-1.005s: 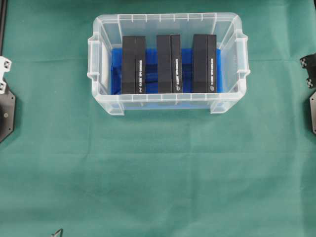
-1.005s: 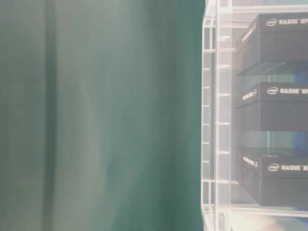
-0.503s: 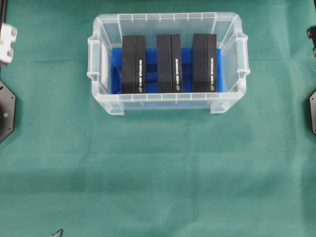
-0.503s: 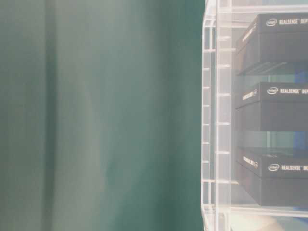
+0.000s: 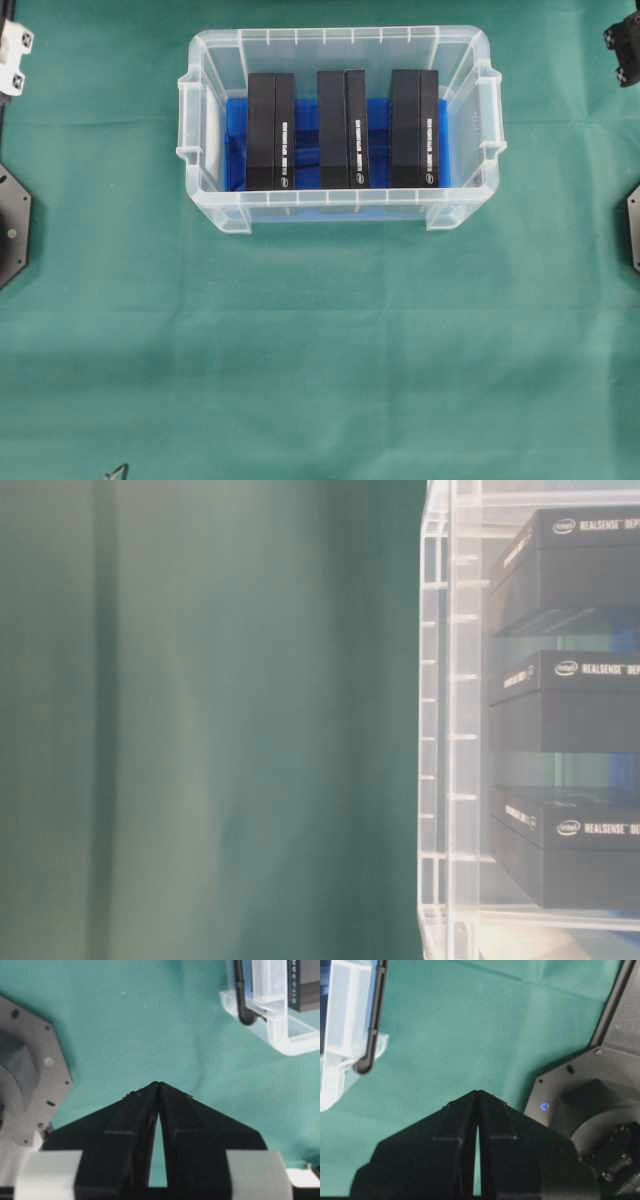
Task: Take the box out of the case with both arms.
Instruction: 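Raise both grippers from the sides toward the clear case, then move both open grippers over the left and right black boxes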
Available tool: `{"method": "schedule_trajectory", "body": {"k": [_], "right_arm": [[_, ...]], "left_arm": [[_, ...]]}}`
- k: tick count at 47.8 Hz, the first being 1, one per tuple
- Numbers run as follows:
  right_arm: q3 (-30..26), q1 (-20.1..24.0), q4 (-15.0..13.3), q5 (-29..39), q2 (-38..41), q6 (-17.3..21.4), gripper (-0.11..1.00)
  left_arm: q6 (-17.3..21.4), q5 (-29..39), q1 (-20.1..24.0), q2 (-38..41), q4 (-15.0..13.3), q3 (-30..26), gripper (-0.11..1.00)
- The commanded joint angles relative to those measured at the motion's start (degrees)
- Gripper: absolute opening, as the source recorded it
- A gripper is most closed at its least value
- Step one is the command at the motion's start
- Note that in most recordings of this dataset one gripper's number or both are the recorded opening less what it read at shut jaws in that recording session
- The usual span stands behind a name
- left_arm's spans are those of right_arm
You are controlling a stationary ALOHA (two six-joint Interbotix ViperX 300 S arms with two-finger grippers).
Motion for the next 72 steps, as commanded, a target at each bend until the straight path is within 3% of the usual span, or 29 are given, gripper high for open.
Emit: {"method": "schedule_trajectory", "body": {"k": [1, 6, 10, 14, 22, 26, 44, 60, 72], "right_arm": [[-0.44, -0.09, 0.18, -0.35, -0.18, 0.0, 0.01], [-0.35, -0.18, 0.18, -0.35, -0.18, 0.09, 0.02], [-0.18, -0.09, 0.18, -0.35, -0.26, 0.44, 0.13], [0.18, -0.18, -0.18, -0.44, -0.18, 1.05, 0.35], [0.97, -0.18, -1.05, -1.14, 0.0, 3.52, 0.85], [1.41, -0.18, -1.32, -1.58, 0.0, 4.75, 0.96], [1.76, -0.18, -1.32, -1.76, 0.0, 5.71, 0.95], [1.76, -0.18, -1.14, -1.85, 0.0, 7.38, 0.95], [0.97, -0.09, 0.35, -4.57, 1.85, 8.96, 0.95]], "left_arm": [[1.85, -0.88, 0.18, -0.88, 0.18, 0.26, 0.01], [3.78, -1.85, 0.0, -1.58, -0.26, 2.11, 0.02], [2.72, -1.76, -0.44, -1.93, -0.97, 3.34, 0.06], [0.26, -1.58, -0.79, -2.02, -1.05, 3.96, 0.24], [-4.66, -2.46, -0.97, -1.32, 0.09, 4.13, 0.74], [-4.83, -3.78, -0.97, -1.05, 0.18, 4.04, 0.89], [-5.63, -4.13, -0.97, -0.79, 0.09, 3.96, 0.87], [-8.61, -4.31, -0.88, 0.35, -0.18, 3.25, 0.86], [-9.23, -4.31, -1.67, 7.03, -0.7, -1.32, 0.86]]}}
